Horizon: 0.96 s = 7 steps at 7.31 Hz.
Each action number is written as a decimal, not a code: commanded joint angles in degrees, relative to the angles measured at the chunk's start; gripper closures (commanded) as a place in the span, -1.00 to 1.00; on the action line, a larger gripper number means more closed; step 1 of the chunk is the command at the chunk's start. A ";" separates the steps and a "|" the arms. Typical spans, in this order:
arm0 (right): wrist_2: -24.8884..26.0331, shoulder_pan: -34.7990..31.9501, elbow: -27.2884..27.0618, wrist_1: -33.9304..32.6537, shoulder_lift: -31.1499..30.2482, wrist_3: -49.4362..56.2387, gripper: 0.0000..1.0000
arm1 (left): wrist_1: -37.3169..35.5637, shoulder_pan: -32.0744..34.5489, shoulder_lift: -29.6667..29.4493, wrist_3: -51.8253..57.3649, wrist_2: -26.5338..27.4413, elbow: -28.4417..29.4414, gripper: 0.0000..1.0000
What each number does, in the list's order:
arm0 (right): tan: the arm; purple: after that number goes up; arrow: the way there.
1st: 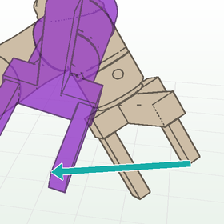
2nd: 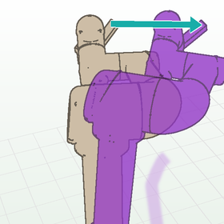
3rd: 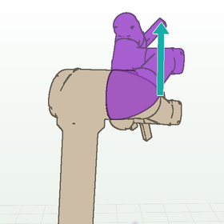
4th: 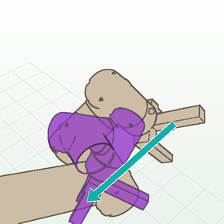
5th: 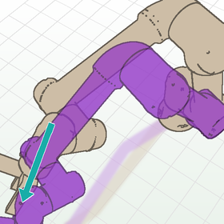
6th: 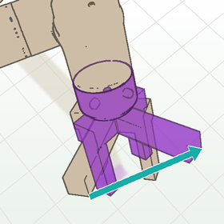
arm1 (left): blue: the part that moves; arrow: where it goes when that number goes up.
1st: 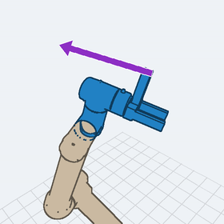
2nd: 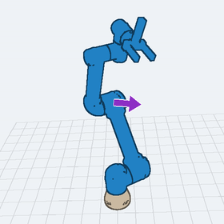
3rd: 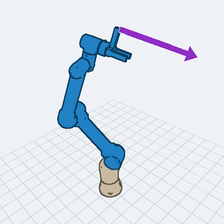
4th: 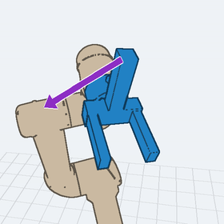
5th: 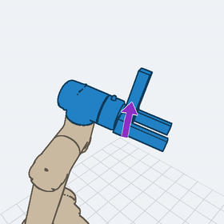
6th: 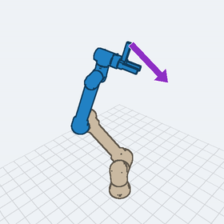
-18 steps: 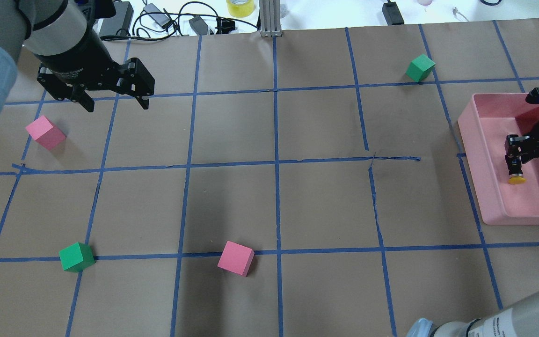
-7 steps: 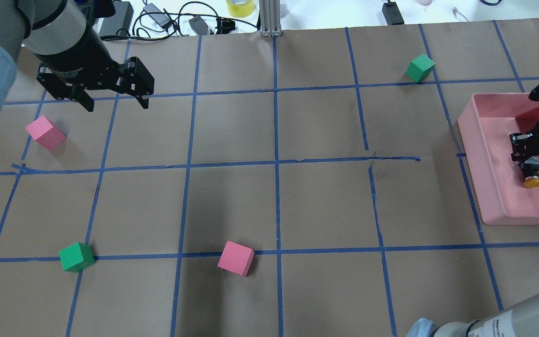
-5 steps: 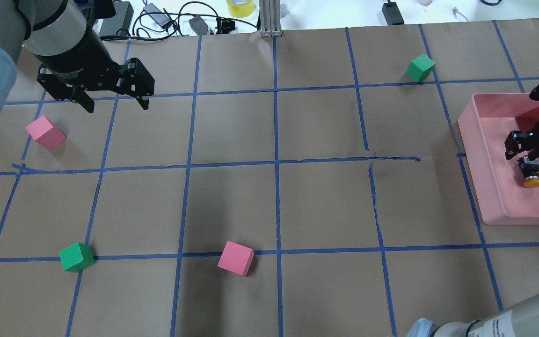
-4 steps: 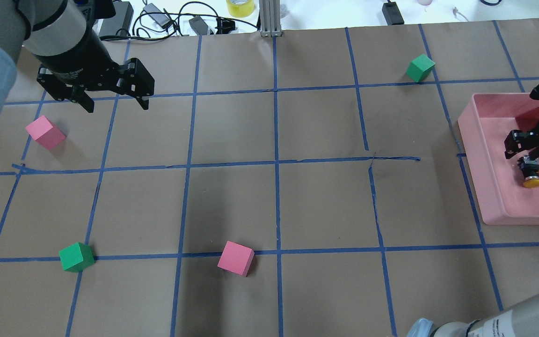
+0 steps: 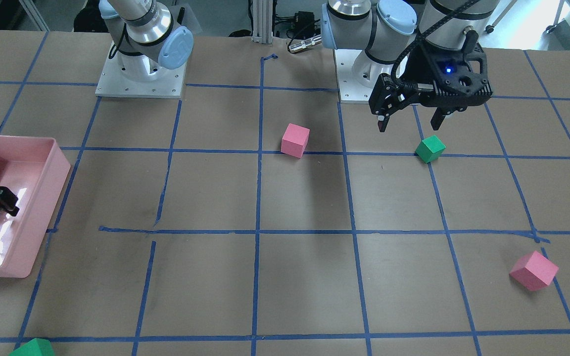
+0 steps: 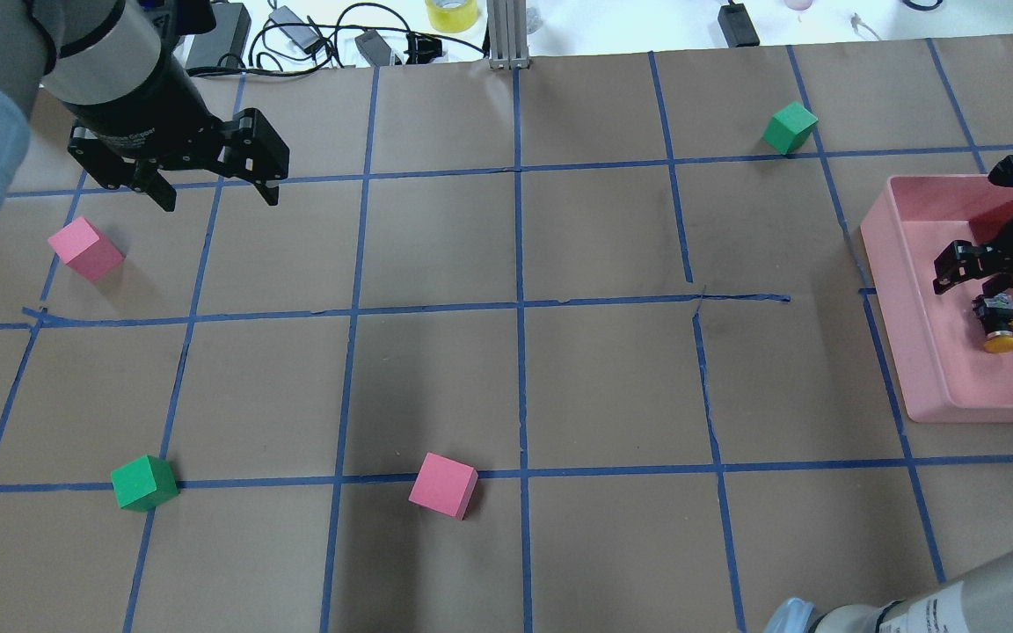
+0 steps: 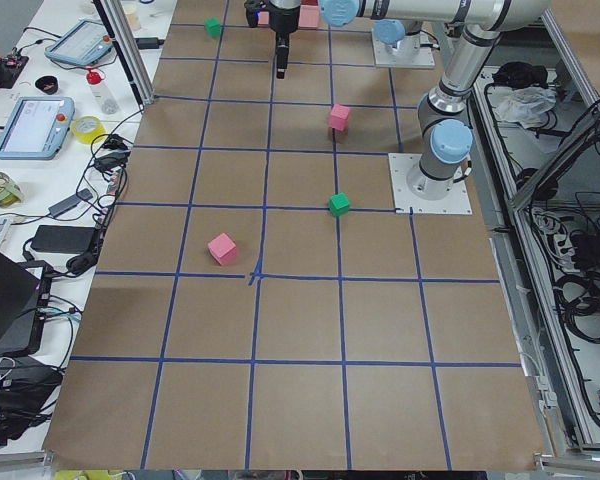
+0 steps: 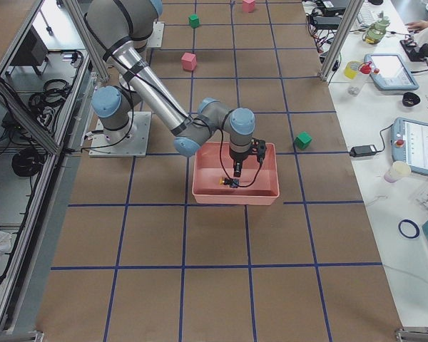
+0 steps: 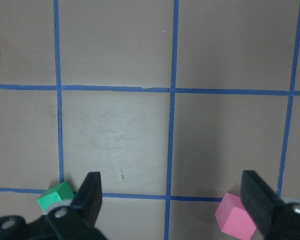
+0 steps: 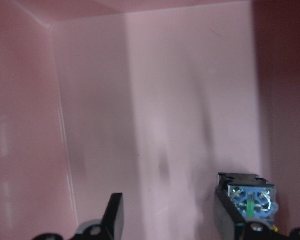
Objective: Align button upright
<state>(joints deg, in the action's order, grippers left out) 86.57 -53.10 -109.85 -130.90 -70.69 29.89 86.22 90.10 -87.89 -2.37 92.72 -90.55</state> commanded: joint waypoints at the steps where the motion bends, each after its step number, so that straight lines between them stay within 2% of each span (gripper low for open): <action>1: -0.70 -0.07 -0.10 -0.14 0.38 0.16 -0.38 | 0.00 -0.01 0.00 0.00 0.00 -0.06 -1.00; 7: -0.70 0.02 0.78 -0.23 0.38 0.25 -0.46 | 0.00 0.07 0.00 0.09 0.00 -0.06 -1.00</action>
<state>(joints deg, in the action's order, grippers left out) 85.87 -53.09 -109.45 -131.06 -70.31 30.02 86.22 90.13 -87.89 -2.32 92.72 -90.60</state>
